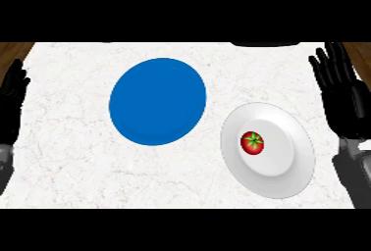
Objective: Pick the tomato from the plate and place it in the plate
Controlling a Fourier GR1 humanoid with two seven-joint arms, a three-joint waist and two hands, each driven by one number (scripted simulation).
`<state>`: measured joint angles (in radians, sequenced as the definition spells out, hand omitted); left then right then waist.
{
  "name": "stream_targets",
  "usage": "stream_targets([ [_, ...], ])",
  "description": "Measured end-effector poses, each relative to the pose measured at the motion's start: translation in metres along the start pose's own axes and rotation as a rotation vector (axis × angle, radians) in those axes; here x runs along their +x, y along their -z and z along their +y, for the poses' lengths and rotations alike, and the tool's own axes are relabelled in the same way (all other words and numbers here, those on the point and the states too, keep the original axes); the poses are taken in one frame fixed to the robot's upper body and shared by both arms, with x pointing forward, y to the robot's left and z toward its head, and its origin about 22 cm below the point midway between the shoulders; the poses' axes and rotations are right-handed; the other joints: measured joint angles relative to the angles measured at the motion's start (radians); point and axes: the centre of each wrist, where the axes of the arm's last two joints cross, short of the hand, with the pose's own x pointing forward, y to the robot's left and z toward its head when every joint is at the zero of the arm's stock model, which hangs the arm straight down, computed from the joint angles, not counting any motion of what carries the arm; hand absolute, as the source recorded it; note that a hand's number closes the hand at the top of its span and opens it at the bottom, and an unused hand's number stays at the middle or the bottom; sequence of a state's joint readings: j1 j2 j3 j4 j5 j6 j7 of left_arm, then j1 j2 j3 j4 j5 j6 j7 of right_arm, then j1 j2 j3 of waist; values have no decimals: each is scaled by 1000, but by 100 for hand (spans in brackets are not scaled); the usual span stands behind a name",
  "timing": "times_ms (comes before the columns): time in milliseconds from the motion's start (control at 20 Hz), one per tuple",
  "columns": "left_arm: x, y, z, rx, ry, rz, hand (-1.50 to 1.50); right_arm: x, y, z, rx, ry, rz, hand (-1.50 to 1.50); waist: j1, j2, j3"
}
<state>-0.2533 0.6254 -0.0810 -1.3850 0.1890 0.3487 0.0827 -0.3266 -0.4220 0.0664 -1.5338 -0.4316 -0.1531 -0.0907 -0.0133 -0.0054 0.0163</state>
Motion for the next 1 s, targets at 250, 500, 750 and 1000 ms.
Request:
stream_targets([
  [250,8,-7,-32,-113,-40,-29,0,-11,17,30,-247,8,111,-150,18,7,-14],
  [500,11,-16,-61,-231,-90,-43,0,-49,4,17,-254,-409,281,-150,40,32,-39],
  [750,8,-24,-84,-298,-131,-26,0,-98,-16,83,-414,-467,444,-150,37,18,-26],
  [1000,-5,-32,-94,-308,-139,5,0,-117,-31,125,-412,-653,476,-150,18,4,-22],
])
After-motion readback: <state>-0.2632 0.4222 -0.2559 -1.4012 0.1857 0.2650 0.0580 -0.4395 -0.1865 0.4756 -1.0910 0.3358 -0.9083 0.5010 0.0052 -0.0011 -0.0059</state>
